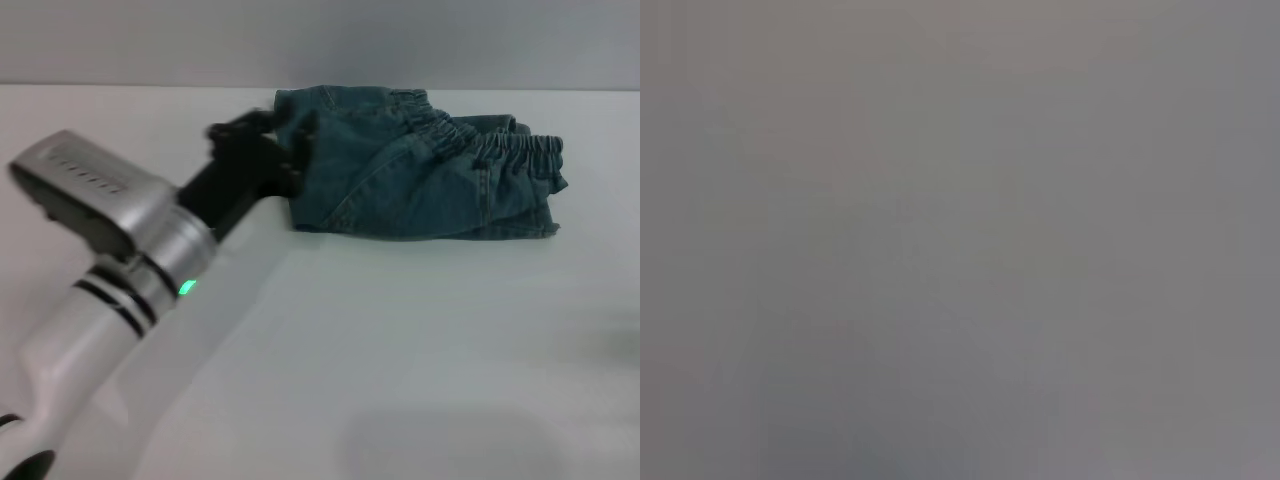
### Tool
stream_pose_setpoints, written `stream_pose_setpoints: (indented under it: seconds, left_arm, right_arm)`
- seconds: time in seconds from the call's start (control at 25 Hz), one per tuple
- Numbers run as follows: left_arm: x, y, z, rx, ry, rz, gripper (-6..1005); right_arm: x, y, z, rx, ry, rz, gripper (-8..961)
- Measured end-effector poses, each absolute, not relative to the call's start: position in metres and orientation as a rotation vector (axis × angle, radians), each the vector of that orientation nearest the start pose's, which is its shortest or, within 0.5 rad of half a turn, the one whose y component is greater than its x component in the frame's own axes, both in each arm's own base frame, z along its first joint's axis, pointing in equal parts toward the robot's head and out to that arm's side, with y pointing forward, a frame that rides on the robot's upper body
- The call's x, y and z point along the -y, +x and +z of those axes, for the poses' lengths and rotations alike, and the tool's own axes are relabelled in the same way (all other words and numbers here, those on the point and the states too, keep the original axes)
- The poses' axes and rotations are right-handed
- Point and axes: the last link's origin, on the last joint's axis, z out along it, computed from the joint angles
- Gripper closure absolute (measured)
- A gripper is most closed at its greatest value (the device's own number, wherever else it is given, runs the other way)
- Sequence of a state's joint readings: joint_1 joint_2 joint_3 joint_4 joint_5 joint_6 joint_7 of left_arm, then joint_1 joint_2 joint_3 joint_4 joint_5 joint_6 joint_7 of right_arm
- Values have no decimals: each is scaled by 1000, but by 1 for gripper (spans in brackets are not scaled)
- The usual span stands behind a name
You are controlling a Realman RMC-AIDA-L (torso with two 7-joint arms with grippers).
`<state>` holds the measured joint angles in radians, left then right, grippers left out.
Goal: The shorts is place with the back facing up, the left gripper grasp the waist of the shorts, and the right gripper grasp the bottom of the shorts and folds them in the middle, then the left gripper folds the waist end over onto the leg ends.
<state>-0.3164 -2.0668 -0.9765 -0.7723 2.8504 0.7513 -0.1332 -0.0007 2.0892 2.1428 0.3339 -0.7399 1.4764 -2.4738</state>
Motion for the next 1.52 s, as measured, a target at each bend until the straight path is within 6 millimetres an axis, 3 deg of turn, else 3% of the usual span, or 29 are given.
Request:
stream_pose_setpoints:
  seconds: [0.04, 0.12, 0.2, 0.28, 0.32, 0.4, 0.64, 0.84, 1.52]
  left_arm:
    - [-335, -207, -79, 400, -2010, -837, 863]
    - [-333, -227, -67, 431, -1944, -819, 862]
    - [-329, -246, -59, 457, -1881, -819, 775]
    - [-327, -252, -56, 465, -1858, -822, 688]
    - [-321, -266, -48, 478, -1797, -837, 645]
    - [-317, -278, -43, 493, -1762, -829, 426]
    - [-306, -299, -35, 461, -1714, -780, 197]
    - [-298, -304, -28, 422, -1675, -785, 170]
    - [-300, -306, -27, 406, -1672, -756, 159]
  right_arm:
    - [-200, 384, 38, -642, -1580, 898, 955]
    - [-202, 386, 37, -606, -1559, 851, 945]
    - [-204, 387, 35, -557, -1557, 793, 926]
    - [-207, 389, 34, -545, -1542, 752, 906]
    - [-209, 393, 33, -559, -1522, 735, 896]
    - [-212, 397, 33, -573, -1493, 703, 694]
    - [-224, 397, 30, -554, -1484, 650, 454]
    - [-231, 395, 30, -565, -1467, 667, 248]
    - [-241, 393, 28, -595, -1433, 688, 177]
